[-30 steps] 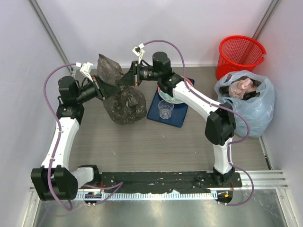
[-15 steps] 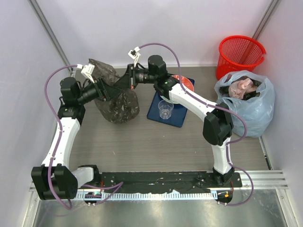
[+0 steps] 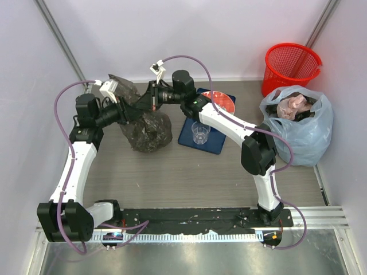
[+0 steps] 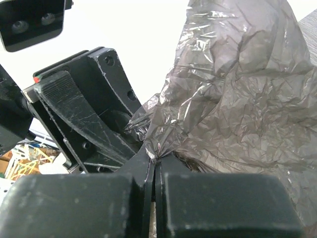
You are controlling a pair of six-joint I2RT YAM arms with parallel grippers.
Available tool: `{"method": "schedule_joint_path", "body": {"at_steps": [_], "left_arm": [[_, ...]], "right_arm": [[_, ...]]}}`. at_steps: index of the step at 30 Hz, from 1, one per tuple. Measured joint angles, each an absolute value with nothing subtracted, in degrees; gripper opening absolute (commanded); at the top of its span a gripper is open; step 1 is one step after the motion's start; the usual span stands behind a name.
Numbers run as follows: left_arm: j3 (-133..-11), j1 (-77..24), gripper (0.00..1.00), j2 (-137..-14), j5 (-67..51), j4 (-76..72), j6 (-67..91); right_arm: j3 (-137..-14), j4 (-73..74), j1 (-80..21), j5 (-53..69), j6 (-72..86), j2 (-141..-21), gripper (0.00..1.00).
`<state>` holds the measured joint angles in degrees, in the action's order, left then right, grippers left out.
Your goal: Put the trash bags into the trash bin
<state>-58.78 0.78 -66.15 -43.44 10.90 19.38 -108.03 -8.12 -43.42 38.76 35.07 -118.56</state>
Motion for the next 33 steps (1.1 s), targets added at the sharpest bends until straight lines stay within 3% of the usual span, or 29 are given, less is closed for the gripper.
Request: {"method": "schedule_joint_path", "body": {"at_steps": [4,9,15,18,21,27,33], "left_arm": [[-59.3,1.0,0.00,-66.2,-42.1,12.0,19.3],[-59.4,1.8,0.00,-66.2,-40.4,13.2,20.6],[-59.8,2.7,0.00,-66.2,-38.8,14.2,20.9],[-60.4,3.1,0.00,-66.2,-38.6,14.9,21.0],[-61.1,3.9,0.00,-66.2,-38.7,15.3,21.1],[-62.1,4.6,0.00,-66.2,-39.3,15.3,22.1],[-62.9,4.9,0.00,-66.5,-40.1,15.5,22.1]], "right_arm": [[-108.5,-7.7,-43.4,38.5,35.2,-118.6,0.15],[-108.6,-7.1,-42.9,38.3,35.7,-118.6,0.44],[-108.6,-3.6,-39.9,38.4,34.5,-118.5,0.59],[-109.1,1.6,-36.8,38.5,31.9,-117.9,0.82],[-111.5,8.8,-31.9,38.5,26.7,-117.2,0.92],[-122.4,28.7,-19.9,31.4,9.3,-116.8,0.99],[-129.8,41.8,-11.2,13.9,-12.8,-116.1,0.99]]}}
